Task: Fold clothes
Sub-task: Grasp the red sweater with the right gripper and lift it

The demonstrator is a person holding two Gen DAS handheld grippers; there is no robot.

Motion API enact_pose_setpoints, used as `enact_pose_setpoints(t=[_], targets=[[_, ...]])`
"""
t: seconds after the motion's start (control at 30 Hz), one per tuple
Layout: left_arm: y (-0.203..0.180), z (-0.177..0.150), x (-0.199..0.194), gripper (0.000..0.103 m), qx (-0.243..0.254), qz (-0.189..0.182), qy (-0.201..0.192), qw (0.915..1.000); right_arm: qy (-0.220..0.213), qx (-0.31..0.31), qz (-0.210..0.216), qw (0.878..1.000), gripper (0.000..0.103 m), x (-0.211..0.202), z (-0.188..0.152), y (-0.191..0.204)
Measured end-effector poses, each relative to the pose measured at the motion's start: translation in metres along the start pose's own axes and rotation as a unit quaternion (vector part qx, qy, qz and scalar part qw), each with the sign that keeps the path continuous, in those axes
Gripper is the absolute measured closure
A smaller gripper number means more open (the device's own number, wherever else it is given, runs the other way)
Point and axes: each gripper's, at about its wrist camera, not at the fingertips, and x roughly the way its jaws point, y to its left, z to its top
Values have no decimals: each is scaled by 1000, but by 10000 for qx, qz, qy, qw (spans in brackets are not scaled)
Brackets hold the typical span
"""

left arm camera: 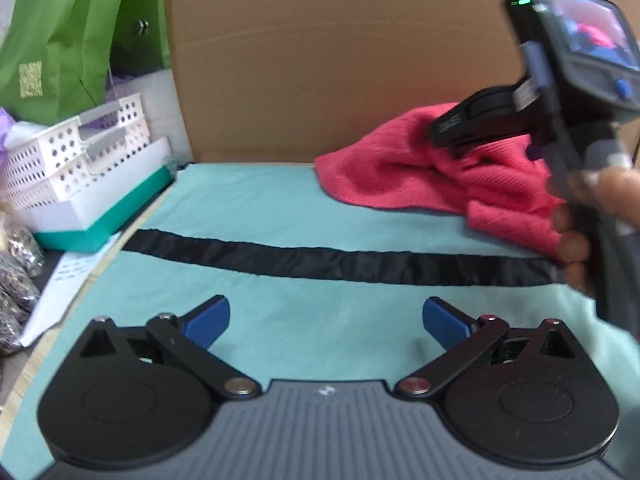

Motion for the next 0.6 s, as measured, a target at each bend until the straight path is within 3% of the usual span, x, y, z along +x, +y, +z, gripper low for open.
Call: enact_pose_setpoints(t=[0.03,0.1,0.23,0.37,0.4,0.5,0.57,0.6], targets=[[0,-1,2,1,-3,-32,28,10000,-3,116,138,9998,42,-4,0,-6],[-1,-3,5,1,4,-87,88,9999,-62,159,348,9992,55,-17,2,-15],[-6,-6,10,1,160,-50,162,9997,-398,161,373,9984,75,-57,9,-36],[-12,-9,10,1,292,72,159,9994,-781,229,345,9961,88,-99,10,-57],[-13,-9,10,1,292,102,162,9994,-879,250,334,9953,103,-109,10,-63],[-11,-10,11,1,226,48,190,9996,-1173,313,304,9921,103,-140,9,-79],[-4,-11,13,1,-88,-30,289,9995,-1368,354,284,9896,92,-161,9,-90],[-2,-12,11,1,-193,5,299,9994,-1416,353,297,9889,69,-166,7,-93]])
